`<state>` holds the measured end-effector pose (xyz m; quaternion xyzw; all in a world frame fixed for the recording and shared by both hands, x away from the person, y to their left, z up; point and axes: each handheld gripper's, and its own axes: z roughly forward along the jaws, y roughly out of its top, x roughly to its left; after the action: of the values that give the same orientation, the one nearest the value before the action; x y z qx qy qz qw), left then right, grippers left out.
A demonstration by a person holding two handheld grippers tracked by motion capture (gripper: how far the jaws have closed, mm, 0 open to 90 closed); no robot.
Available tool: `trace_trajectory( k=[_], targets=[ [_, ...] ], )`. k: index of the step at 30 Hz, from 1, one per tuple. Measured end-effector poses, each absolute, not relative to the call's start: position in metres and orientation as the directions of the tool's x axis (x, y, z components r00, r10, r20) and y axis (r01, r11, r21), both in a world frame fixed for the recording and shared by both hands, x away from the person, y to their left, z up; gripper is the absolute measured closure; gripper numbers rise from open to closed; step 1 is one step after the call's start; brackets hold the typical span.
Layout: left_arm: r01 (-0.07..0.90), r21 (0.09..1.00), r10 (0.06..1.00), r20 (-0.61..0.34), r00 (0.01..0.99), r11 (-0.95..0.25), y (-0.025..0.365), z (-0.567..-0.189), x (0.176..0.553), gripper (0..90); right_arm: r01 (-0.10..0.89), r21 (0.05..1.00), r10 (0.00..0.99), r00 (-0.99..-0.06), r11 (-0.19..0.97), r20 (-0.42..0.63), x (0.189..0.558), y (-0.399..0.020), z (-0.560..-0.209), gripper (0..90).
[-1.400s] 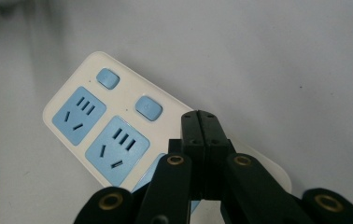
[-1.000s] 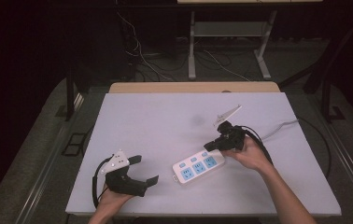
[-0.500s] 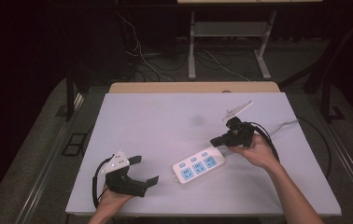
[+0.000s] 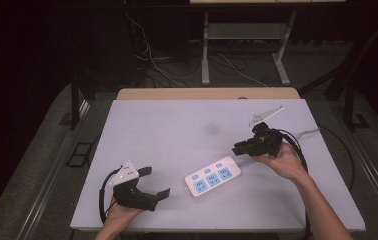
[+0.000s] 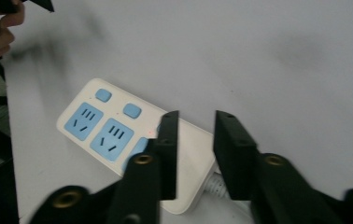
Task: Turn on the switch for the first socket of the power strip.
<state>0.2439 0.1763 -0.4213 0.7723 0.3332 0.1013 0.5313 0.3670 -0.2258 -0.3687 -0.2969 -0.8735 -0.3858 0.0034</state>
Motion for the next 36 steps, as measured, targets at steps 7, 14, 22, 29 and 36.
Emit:
trace_trajectory(
  k=[7, 14, 22, 29, 36],
  targets=[
    [0.407, 0.888, 0.622, -0.197, 0.758, -0.214, 0.176, -0.421, 0.244, 0.0, 0.53, 0.693, 0.572, -0.795, 0.489, 0.203, 0.364, -0.234, -0.365, 22.2],
    [0.406, 0.888, 0.621, -0.197, 0.759, -0.215, 0.176, -0.421, 0.244, 0.0, 0.561, 0.699, 0.619, -0.756, 0.443, 0.214, 0.36, -0.249, -0.362, 0.4],
    [0.407, 0.888, 0.622, -0.197, 0.758, -0.214, 0.175, -0.421, 0.244, 0.0, 0.589, 0.704, 0.641, -0.727, 0.397, 0.246, 0.352, -0.267, -0.361, 0.3],
    [0.408, 0.887, 0.622, -0.196, 0.758, -0.217, 0.175, -0.422, 0.244, 0.0, 0.601, 0.706, 0.653, -0.712, 0.375, 0.259, 0.343, -0.28, -0.364, 0.3],
    [0.409, 0.887, 0.623, -0.198, 0.757, -0.215, 0.175, -0.422, 0.244, 0.0, 0.612, 0.713, 0.663, -0.695, 0.343, 0.278, 0.329, -0.29, -0.369, 0.3]
  ],
)
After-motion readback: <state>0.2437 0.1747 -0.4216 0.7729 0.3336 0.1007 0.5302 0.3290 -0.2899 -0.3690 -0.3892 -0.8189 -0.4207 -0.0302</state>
